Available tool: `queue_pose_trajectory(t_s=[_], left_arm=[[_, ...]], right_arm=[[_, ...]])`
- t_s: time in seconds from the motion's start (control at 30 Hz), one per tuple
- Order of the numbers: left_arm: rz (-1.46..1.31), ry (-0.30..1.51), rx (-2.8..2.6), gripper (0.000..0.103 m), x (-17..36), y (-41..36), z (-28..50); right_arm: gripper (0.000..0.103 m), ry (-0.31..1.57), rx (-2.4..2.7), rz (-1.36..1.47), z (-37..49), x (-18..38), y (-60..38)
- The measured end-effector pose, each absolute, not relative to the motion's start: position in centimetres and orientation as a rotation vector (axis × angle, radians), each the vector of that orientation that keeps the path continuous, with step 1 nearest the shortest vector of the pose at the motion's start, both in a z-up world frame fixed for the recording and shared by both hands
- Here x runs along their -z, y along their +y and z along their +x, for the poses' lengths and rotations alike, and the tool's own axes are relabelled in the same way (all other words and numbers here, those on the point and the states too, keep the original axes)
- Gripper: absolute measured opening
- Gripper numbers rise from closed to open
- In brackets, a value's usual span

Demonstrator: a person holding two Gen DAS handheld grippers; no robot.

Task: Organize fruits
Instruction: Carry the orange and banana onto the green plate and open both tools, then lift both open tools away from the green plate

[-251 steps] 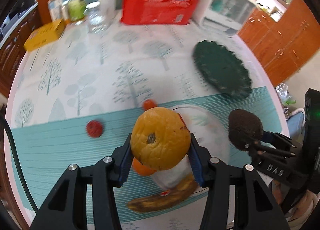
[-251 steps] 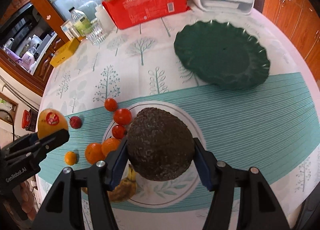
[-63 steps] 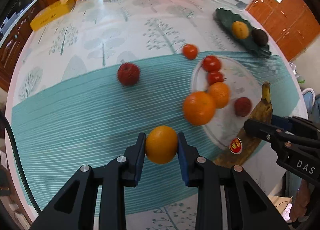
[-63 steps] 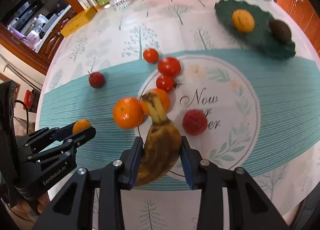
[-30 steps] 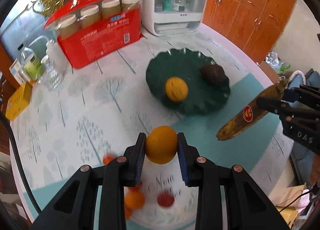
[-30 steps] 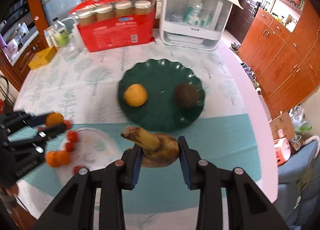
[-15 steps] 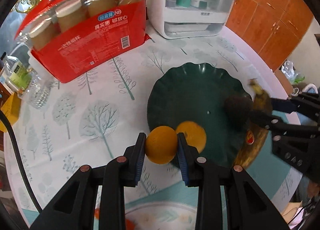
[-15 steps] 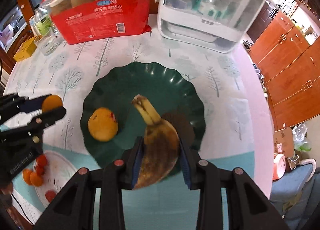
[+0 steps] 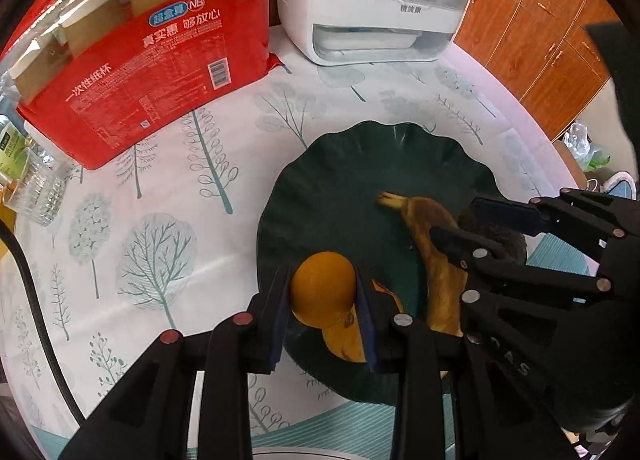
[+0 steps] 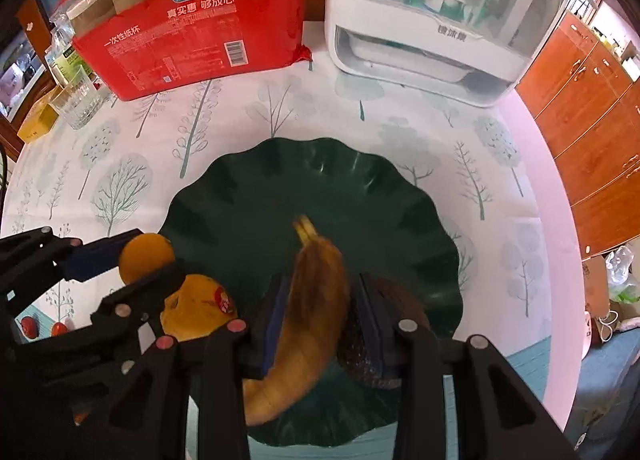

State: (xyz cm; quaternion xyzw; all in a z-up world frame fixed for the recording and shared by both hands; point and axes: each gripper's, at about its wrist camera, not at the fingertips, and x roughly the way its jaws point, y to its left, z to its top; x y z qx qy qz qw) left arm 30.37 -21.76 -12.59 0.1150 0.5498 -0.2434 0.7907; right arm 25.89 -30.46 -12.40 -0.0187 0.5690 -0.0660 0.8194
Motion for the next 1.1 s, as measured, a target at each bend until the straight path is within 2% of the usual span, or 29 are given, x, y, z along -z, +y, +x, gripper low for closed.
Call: queue_pose_trajectory(t_s=[0.37, 0.67, 0.83, 1.1], left_arm=[[0.217, 1.214, 0.543, 0.03, 13.6, -22.4, 31.2], [0.238, 1.195, 0.553, 0.044, 13.5, -23.3, 31.0], [0.235, 1.189, 0.542, 0.06, 13.2, -22.9, 30.8], [0.238, 1.167, 0.53, 0.067, 12.3, -22.3, 30.1]], right_arm=[[0.037, 1.187, 0.142, 0.017, 24.7, 12.1, -32.4], [0.037, 1.175, 0.148, 0.015, 24.2, 12.4, -32.6], [0.037, 1.17, 0.146, 0.028, 24.0, 12.2, -32.8], [0.037, 1.161, 0.15, 0.036, 23.4, 11.7, -32.8]])
